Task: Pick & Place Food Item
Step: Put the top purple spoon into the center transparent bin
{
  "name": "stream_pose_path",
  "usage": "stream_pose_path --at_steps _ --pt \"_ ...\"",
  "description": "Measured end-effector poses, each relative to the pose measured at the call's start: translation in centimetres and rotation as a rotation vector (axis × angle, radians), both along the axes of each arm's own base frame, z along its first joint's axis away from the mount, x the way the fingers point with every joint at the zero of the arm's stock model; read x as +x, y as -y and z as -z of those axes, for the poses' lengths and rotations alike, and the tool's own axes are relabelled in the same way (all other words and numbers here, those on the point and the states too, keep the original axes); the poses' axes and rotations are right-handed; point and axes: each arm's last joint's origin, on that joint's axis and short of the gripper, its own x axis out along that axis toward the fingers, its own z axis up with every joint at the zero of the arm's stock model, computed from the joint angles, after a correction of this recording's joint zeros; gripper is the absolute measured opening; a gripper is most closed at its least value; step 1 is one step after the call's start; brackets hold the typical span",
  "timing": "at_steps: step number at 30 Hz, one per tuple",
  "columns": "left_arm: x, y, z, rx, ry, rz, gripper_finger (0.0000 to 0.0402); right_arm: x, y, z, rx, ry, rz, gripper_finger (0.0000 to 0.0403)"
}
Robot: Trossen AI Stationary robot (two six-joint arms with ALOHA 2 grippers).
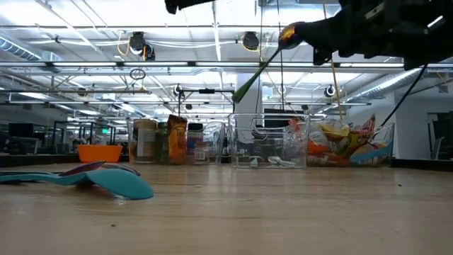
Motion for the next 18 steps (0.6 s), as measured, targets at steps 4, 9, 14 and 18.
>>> stream_pose_path --at_steps 4,9,14,18 --pt "-1.2 -1.5 -0.5 0.07 -0.043 -0.064 0.0279 0.0 1.4 0.0 -0.019 0.001 0.068 0.0" --pt "-2.3 -3.1 -1.5 0.02 -0.01 -0.129 0.0276 0.2 3.4 -0.1 -0.029 -0.001 0.111 0.0" --pt "-2.4 -4.0 -1.0 -0.018 -0.06 -0.167 0.0276 1.4 5.1 -0.6 -0.032 -0.011 0.114 0.0" --pt "-2.4 -4.6 -0.3 -0.042 -0.114 -0.185 0.0275 2.8 6.7 -0.7 -0.045 -0.035 0.141 0.0"
